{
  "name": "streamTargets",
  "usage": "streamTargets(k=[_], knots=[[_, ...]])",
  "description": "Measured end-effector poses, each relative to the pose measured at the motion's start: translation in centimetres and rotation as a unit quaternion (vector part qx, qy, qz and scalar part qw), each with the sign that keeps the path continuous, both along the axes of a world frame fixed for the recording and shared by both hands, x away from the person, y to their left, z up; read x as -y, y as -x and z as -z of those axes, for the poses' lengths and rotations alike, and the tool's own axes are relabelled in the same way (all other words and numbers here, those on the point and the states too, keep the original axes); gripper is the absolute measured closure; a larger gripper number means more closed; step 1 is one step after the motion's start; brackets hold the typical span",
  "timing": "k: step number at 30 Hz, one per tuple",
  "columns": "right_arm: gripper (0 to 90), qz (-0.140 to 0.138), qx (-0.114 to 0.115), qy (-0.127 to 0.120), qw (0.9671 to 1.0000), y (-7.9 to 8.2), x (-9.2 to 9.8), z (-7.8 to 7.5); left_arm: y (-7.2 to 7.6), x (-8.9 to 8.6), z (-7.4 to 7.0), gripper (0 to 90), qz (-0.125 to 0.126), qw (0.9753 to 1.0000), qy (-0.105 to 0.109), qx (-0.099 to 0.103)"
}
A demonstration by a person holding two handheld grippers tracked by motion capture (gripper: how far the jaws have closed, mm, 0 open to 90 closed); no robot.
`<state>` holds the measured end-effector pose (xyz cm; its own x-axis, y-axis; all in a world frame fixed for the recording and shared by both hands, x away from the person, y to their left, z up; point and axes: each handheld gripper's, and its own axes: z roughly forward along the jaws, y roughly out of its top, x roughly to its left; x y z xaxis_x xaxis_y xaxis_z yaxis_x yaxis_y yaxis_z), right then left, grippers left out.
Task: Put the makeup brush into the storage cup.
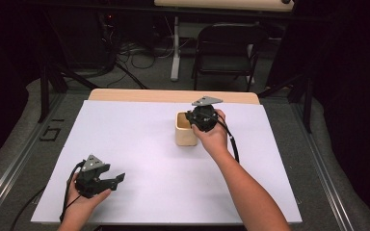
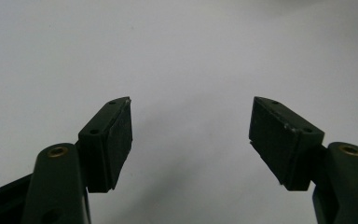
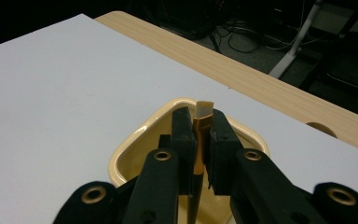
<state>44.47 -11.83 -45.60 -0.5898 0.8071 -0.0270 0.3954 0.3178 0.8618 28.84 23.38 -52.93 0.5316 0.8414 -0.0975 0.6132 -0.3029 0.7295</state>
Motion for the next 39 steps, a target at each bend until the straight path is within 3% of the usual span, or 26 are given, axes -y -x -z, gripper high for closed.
streamTargets(k=[33, 39], knots=[[83.0, 0.0, -0.02, 0.006, 0.9998, -0.26, 0.08, 0.64, 0.03, 0.01, 0.01, 30.6, 0.001, 1.0, -0.001, -0.001], [60.5, 0.001, -0.021, 0.007, 0.9998, -0.28, 0.09, 0.69, 0.04, 0.02, 0.0, 30.6, 0.001, 1.0, -0.001, -0.001]])
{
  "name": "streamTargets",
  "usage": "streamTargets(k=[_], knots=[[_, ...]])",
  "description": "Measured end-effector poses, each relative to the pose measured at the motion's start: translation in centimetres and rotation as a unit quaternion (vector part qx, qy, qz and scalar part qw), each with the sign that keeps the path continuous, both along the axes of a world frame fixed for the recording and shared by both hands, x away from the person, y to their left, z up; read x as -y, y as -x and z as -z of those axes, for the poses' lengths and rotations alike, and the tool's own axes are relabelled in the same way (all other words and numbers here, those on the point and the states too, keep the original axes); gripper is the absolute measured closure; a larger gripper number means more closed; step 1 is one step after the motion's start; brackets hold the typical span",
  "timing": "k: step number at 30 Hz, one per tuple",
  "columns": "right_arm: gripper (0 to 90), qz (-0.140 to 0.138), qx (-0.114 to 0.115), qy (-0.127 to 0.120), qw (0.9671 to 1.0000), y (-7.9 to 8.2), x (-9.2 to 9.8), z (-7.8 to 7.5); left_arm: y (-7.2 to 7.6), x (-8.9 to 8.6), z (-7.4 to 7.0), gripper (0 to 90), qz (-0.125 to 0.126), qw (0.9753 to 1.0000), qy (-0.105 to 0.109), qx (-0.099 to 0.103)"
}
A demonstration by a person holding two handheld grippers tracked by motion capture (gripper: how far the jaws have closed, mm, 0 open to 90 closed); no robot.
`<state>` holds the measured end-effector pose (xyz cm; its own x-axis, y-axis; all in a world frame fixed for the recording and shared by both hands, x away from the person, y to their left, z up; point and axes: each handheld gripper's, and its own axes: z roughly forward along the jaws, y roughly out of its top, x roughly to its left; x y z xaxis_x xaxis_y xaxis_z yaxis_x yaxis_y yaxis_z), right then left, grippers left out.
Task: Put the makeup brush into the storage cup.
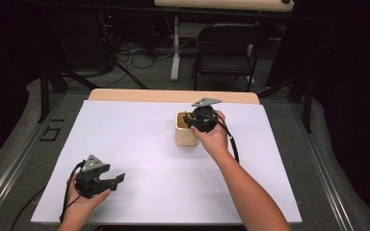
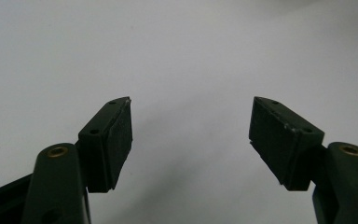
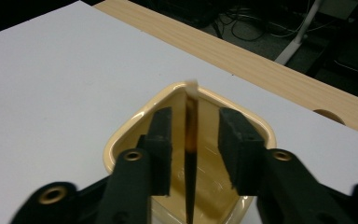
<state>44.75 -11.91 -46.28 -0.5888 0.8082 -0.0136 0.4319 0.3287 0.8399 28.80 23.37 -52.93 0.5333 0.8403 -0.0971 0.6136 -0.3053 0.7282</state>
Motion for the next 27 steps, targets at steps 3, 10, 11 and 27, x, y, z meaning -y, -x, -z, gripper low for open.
streamTargets(k=[3, 10, 11, 27], knots=[[50.1, 0.004, 0.006, 0.002, 1.0, 0.0, 0.1, -0.1, 0.0, 0.0, 0.0, 30.6, -0.001, 1.0, 0.001, 0.0], [42.9, 0.006, 0.013, 0.01, 0.9998, 0.1, 0.3, -0.2, 0.0, 0.0, 0.0, 30.6, -0.001, 1.0, 0.0, 0.001], [42.1, 0.006, 0.013, 0.01, 0.9998, 0.2, 0.3, -0.2, 0.0, 0.0, 0.0, 30.6, -0.001, 1.0, 0.0, 0.001], [36.1, 0.01, 0.019, 0.01, 0.9997, 0.7, 1.3, 0.0, 0.0, 0.1, 0.0, 30.6, 0.0, 1.0, -0.001, 0.0]])
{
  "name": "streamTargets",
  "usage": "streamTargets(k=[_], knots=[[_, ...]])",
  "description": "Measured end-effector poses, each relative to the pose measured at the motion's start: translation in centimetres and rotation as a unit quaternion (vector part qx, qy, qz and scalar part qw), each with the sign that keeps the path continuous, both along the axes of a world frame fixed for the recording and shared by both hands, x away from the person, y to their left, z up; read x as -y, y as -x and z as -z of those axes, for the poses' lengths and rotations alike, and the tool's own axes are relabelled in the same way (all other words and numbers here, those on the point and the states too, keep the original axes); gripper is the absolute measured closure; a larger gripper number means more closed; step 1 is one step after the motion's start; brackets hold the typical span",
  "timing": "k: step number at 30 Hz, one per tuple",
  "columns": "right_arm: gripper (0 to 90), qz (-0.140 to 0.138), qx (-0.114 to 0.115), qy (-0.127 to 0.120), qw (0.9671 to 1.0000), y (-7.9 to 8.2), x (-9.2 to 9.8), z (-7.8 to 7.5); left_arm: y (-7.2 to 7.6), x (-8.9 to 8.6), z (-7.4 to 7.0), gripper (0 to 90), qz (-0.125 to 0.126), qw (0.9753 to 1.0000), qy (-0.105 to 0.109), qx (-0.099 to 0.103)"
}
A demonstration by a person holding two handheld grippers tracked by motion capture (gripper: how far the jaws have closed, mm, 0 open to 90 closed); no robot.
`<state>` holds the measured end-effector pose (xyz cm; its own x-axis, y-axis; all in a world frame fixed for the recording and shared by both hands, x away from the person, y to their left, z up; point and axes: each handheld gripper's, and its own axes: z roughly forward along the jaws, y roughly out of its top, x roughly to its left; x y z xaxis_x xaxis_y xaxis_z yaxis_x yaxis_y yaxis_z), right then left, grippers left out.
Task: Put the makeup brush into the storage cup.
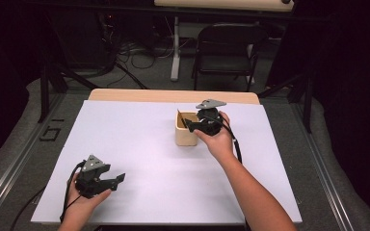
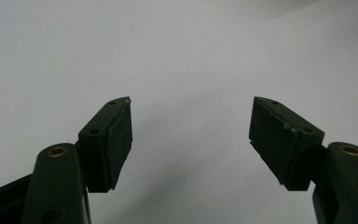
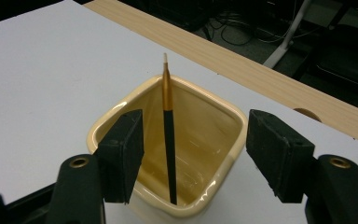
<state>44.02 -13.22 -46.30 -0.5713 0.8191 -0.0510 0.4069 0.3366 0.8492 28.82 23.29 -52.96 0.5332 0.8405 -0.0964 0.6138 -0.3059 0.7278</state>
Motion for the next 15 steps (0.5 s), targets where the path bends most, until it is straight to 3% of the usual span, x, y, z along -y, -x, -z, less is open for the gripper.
streamTargets(k=[15], knots=[[33.7, 0.0, -0.001, -0.016, 0.9999, 2.4, 2.2, 0.3, 0.0, 0.0, -0.1, 30.6, -0.001, 1.0, 0.001, 0.0]])
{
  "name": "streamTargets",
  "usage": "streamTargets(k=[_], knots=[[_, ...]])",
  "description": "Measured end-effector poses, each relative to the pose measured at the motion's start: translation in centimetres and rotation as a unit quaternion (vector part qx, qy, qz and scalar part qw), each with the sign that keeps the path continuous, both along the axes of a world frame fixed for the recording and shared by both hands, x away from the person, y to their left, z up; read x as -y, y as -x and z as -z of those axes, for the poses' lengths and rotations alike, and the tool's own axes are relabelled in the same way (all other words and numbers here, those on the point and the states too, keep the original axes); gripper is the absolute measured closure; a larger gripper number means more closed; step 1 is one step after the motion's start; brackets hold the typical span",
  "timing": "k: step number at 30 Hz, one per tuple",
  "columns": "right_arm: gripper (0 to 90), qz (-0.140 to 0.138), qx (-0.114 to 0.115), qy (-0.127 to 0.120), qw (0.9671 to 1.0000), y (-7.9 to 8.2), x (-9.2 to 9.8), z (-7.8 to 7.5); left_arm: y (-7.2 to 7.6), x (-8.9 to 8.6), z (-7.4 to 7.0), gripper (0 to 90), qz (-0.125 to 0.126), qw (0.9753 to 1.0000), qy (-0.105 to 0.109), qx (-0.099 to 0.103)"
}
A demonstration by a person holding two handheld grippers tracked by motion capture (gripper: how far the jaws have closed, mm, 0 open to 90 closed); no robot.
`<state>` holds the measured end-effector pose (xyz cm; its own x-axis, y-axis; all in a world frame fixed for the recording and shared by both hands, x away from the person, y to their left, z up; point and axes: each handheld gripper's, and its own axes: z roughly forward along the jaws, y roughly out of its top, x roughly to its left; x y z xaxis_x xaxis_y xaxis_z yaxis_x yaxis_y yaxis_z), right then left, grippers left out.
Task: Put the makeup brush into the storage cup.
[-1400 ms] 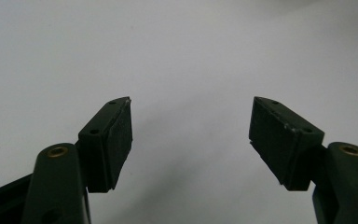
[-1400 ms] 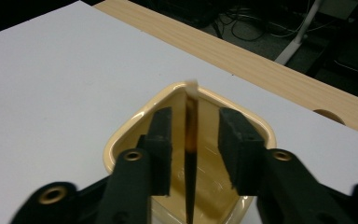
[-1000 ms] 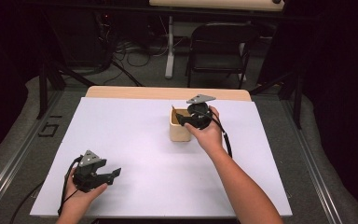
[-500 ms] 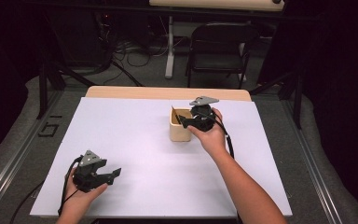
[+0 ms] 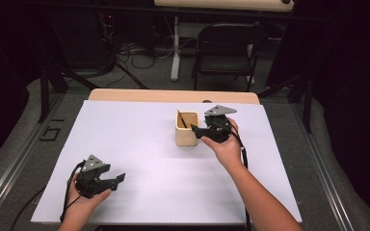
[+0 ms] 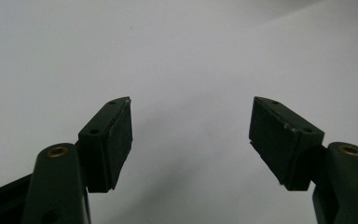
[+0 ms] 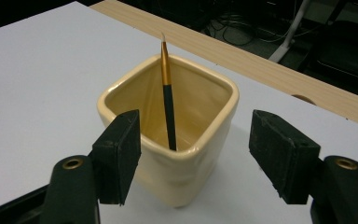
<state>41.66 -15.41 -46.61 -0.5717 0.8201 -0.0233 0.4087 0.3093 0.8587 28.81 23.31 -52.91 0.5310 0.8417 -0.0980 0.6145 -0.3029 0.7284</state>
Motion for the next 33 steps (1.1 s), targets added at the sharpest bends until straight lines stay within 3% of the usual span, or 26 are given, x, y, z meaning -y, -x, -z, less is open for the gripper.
streamTargets(k=[27, 33], knots=[[33.4, 0.012, 0.0, -0.015, 0.9998, 6.8, 4.8, 3.2, 0.1, 0.1, -0.1, 30.6, -0.002, 1.0, 0.001, 0.001], [33.4, 0.015, -0.002, -0.005, 0.9999, 8.4, 5.8, 4.5, 0.1, 0.1, -0.1, 30.6, -0.003, 1.0, 0.001, 0.001]])
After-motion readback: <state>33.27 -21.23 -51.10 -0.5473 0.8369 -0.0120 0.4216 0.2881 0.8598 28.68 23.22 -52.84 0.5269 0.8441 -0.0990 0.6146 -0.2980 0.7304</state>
